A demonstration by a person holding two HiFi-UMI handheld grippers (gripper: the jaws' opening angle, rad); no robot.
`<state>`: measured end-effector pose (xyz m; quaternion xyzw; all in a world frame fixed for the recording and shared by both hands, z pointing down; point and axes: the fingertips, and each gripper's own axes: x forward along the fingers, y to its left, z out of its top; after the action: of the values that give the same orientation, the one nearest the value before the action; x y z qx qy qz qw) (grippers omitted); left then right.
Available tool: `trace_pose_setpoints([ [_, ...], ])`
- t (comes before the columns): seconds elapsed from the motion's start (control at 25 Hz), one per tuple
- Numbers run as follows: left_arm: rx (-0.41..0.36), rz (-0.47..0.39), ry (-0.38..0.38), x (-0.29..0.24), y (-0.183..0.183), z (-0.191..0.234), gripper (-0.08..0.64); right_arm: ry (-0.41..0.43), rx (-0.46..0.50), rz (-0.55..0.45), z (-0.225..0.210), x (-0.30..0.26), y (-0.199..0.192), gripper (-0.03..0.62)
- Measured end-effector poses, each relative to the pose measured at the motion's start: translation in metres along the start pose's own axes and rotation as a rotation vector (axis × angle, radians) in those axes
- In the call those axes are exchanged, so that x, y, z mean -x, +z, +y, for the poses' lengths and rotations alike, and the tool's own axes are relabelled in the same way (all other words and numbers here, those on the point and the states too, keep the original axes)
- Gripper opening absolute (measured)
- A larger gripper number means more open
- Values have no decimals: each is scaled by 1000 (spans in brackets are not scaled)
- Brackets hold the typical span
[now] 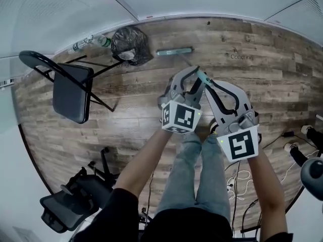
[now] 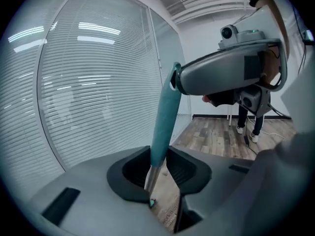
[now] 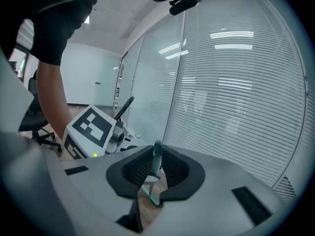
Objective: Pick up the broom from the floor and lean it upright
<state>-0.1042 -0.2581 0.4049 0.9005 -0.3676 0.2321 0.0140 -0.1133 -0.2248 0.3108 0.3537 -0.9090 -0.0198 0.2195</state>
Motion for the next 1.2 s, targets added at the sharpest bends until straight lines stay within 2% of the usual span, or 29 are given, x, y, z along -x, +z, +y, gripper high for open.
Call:
trace_pose_setpoints([
  [0.16,53,13,22,5,14,21,114,-11,-16,-47,-11,-10,26,46],
  [0.28,89,28,15,3,30,33,114,1,-63,-85,-28,-13,43,50],
  [0.36,118,44,12,-1,40,46,112,22,-92,-96,-44,-23,50,111],
  [0.44,144,54,-8,-10,52,56,112,40,-112,-108,-61,-36,56,132],
  [0.56,169,53,-37,-33,70,70,112,69,-135,-108,-89,-54,58,132],
  [0.72,189,82,-58,-75,82,82,111,83,-182,-132,-138,-71,50,95],
  [0.92,227,110,-30,-119,89,110,110,132,-191,-139,-185,-100,43,94],
  [1.2,235,105,-20,-167,107,155,110,125,-194,-156,-239,-138,51,94],
])
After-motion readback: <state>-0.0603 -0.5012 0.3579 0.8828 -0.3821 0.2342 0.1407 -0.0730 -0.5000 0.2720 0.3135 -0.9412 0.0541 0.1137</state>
